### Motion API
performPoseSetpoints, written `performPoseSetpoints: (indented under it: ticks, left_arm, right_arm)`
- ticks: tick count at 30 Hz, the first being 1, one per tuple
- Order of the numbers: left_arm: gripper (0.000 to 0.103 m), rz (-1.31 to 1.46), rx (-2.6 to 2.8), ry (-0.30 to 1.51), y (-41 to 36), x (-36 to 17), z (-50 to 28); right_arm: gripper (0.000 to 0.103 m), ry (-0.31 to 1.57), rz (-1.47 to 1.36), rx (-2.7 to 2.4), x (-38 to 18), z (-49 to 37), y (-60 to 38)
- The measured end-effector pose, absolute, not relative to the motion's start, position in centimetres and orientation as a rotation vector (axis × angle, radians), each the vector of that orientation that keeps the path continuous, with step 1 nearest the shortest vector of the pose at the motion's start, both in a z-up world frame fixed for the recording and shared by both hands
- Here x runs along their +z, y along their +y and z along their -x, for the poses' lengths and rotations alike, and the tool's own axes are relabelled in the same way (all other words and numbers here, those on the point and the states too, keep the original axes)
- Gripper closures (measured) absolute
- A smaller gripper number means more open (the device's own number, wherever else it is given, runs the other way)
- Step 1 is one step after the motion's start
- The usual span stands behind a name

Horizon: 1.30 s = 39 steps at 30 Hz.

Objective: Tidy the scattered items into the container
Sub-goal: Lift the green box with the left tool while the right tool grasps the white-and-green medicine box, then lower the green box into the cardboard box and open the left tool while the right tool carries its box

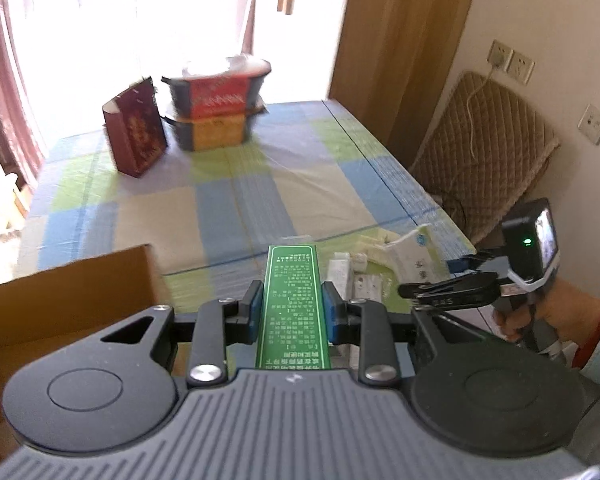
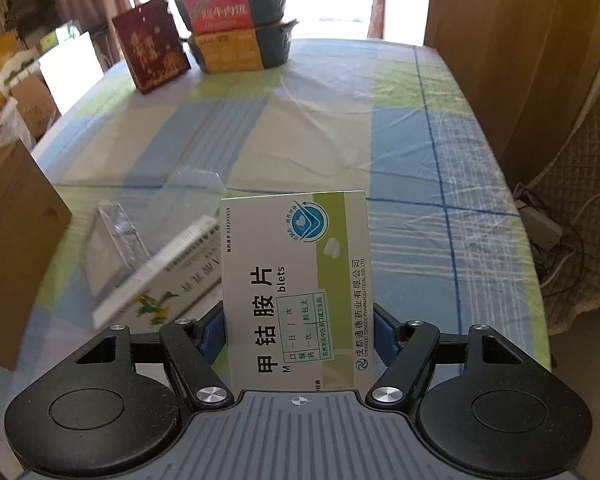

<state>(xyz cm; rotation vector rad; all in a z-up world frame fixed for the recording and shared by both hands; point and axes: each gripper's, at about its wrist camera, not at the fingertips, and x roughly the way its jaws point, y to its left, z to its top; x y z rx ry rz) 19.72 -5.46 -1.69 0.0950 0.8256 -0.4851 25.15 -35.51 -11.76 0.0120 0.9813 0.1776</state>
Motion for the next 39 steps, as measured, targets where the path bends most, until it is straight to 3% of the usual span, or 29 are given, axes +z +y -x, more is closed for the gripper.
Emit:
performPoseSetpoints:
  ticks: [10,17,39]
  left_arm:
    - [0.078,-0.101,-0.329,0.784,4.8,2.2,-18.1]
    - [0.078,-0.072,-0.216,0.814,10.5,0.9,-19.4]
    - [0.078,0.02,-0.058,0.965,15.2,-10.5,-24.1]
  right_arm:
    - [0.029,0.948,-0.151,0.246,-6.1,-22.8,-33.9]
    - [0.029,0.951,-0.172,0.328,-3.7,-22.7,-30.6]
    - [0.029,0.996,-0.074,0.421,-3.3,-23.9,-24.0]
